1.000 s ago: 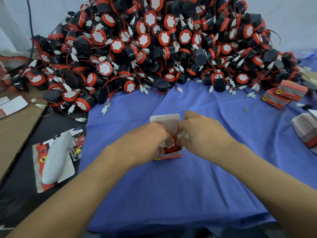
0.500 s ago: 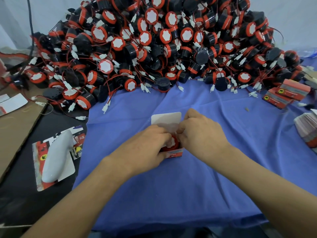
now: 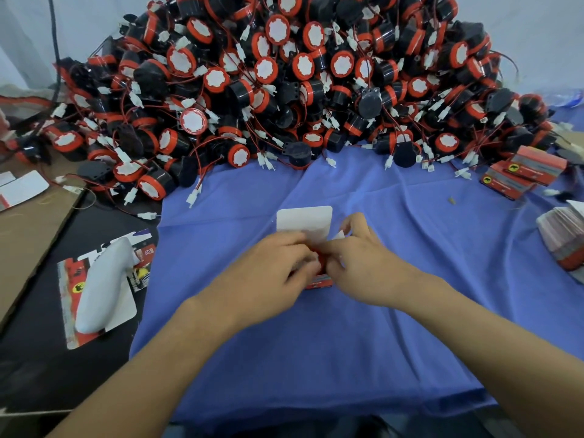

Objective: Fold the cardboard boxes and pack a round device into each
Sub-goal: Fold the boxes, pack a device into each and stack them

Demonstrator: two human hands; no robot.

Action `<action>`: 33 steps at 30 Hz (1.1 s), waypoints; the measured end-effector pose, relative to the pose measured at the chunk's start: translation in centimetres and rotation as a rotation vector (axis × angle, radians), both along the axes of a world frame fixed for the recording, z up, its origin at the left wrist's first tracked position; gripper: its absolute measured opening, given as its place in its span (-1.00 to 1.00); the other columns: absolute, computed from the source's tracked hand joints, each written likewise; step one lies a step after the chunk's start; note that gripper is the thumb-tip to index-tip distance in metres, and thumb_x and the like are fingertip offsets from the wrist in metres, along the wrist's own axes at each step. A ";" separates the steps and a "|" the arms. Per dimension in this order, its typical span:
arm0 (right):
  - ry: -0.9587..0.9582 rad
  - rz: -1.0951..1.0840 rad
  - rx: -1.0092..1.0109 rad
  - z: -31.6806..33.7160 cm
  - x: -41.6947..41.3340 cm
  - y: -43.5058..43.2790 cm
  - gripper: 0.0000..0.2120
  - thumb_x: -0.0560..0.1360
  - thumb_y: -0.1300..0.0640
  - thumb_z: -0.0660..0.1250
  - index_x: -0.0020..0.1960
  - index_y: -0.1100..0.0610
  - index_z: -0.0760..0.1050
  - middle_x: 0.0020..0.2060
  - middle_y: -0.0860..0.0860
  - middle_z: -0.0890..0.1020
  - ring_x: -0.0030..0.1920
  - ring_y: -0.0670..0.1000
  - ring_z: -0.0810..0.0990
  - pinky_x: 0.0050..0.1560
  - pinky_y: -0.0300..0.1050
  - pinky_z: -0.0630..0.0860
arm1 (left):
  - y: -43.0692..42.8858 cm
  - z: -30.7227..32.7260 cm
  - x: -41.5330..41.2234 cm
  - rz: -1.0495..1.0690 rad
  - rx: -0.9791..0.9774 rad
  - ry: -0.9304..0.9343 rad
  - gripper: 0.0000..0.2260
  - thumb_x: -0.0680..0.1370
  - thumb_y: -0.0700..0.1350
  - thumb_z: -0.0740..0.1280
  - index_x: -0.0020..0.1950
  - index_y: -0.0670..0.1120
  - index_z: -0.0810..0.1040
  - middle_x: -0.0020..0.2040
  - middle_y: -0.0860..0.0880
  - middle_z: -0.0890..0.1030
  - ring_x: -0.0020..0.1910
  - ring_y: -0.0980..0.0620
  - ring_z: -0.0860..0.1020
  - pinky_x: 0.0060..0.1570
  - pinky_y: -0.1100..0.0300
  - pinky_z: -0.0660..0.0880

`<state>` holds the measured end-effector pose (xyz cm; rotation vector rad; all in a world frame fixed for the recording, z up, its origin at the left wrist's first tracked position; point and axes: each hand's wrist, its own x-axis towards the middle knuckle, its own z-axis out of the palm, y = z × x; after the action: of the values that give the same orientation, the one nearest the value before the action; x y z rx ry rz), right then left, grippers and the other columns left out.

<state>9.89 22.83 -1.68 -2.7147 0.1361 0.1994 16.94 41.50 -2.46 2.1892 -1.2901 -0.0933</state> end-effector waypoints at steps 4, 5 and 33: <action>-0.122 -0.076 0.171 -0.9 -0.2 0.6 -0.61 0.55 0.30 0.17 0.21 -0.03 0.60 -0.10 -0.02 0.46 0.03 -0.16 0.36 -0.13 -0.46 0.35 | 0.6 -1.0 0.1 0.139 -0.211 0.181 -0.71 0.61 -0.23 0.40 0.30 0.02 0.64 0.22 0.21 0.61 0.25 0.27 0.52 0.27 0.33 0.45; -0.177 -0.134 0.179 -1.2 -0.5 0.6 -0.65 0.55 0.26 0.20 0.23 -0.05 0.54 -0.11 -0.07 0.47 -0.06 -0.20 0.42 -0.19 -0.45 0.37 | 0.5 -1.3 0.0 0.179 -0.241 0.209 -0.70 0.57 -0.24 0.43 0.26 0.03 0.66 0.20 0.21 0.62 0.24 0.23 0.54 0.27 0.28 0.48; -0.401 -0.298 0.861 -4.6 0.1 -0.9 -0.66 0.60 0.34 0.34 0.10 -0.11 0.63 -0.04 -0.25 0.69 0.06 -0.24 0.62 0.01 -0.40 0.51 | -1.3 -4.6 1.4 0.225 -0.591 0.777 -0.73 0.56 -0.34 0.44 0.11 0.02 0.70 0.16 0.07 0.71 0.20 0.11 0.65 0.07 0.25 0.60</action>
<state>10.03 21.92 -6.33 -1.8009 0.2613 -0.3105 18.36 40.17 -7.07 1.5226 -0.5315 -0.3780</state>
